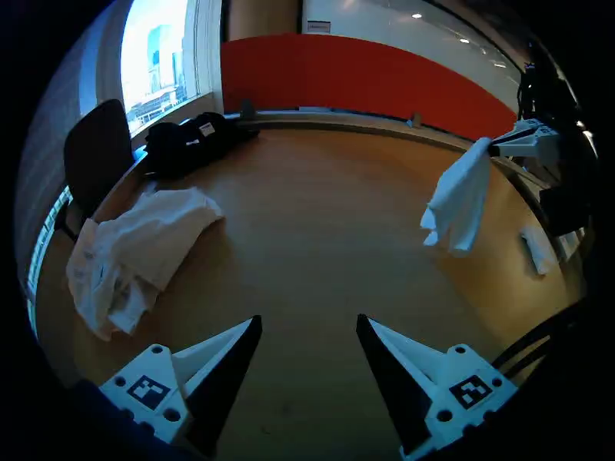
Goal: Fold towel
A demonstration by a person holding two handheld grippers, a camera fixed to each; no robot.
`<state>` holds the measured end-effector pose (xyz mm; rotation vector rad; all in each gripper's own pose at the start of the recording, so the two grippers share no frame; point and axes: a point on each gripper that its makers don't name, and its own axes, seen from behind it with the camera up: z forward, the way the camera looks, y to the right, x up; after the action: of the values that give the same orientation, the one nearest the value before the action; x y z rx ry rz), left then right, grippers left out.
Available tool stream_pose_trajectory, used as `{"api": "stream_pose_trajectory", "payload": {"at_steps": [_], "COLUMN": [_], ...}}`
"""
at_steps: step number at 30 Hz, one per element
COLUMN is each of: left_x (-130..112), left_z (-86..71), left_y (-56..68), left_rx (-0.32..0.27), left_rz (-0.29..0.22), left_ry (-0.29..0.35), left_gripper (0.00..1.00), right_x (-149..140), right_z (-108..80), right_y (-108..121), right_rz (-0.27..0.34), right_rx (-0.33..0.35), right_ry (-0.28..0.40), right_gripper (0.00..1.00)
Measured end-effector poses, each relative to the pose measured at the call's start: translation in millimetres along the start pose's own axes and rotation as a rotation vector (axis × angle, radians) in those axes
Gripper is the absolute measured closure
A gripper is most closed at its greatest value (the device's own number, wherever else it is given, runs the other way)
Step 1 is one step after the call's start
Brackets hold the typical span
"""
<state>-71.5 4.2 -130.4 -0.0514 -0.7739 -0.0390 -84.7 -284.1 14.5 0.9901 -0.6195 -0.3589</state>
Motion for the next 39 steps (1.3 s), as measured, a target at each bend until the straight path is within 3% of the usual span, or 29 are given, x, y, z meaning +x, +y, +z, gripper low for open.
{"api": "stream_pose_trajectory", "payload": {"at_steps": [21,39], "left_x": [11,17], "left_z": [4.8,10.1], "left_y": [11.7,26.4], "left_rx": [-0.024,-0.035], "left_rz": [0.029,0.053], "left_ry": [0.007,0.002], "left_gripper": [0.09,0.09], "right_x": [-11,-60], "right_z": [-40.5,-109.1], "right_y": [29,94], "right_rz": [0.026,0.101], "right_rx": [-0.067,-0.175], "right_ry": [0.01,-0.01], "right_gripper": [0.95,0.95]}}
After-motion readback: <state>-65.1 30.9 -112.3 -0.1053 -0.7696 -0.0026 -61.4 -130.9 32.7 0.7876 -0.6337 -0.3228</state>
